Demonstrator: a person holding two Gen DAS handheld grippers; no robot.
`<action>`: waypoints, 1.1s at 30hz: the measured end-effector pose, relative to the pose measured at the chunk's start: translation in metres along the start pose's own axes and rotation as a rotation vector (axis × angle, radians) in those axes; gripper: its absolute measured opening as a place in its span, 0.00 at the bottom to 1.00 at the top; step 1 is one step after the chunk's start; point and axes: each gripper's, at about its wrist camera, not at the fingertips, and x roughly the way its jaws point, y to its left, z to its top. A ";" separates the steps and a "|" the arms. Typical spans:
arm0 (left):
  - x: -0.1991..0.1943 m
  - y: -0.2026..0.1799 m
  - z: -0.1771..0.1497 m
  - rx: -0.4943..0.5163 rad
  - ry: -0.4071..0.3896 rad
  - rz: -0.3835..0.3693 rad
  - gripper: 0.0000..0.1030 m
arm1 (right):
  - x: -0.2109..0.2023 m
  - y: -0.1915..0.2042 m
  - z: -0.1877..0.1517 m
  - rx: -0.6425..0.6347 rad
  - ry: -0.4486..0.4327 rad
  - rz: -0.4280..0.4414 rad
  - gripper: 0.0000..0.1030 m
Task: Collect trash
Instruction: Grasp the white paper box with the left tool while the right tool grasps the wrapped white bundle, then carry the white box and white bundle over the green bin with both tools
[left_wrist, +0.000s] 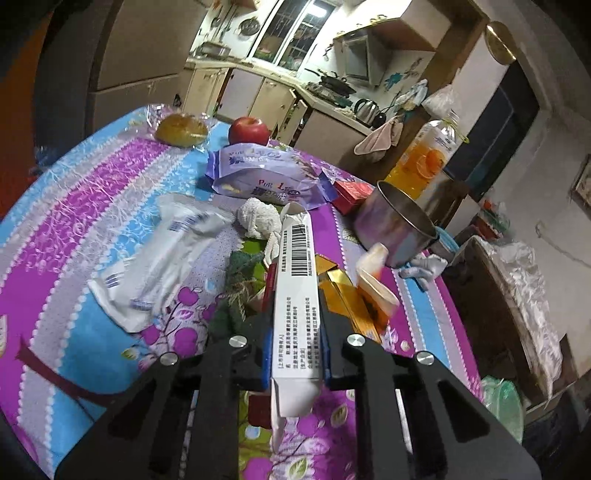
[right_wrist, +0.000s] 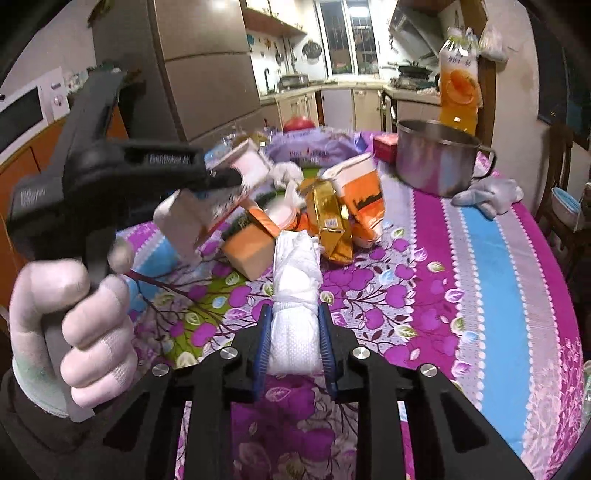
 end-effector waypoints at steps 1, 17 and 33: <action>-0.002 0.000 -0.003 0.012 0.006 0.002 0.16 | -0.004 0.000 0.000 0.005 -0.010 0.002 0.25; -0.076 -0.069 -0.067 0.257 -0.146 0.069 0.16 | -0.086 0.003 -0.009 0.022 -0.213 -0.104 0.25; -0.102 -0.152 -0.089 0.410 -0.259 0.009 0.16 | -0.178 -0.043 -0.019 0.087 -0.327 -0.248 0.25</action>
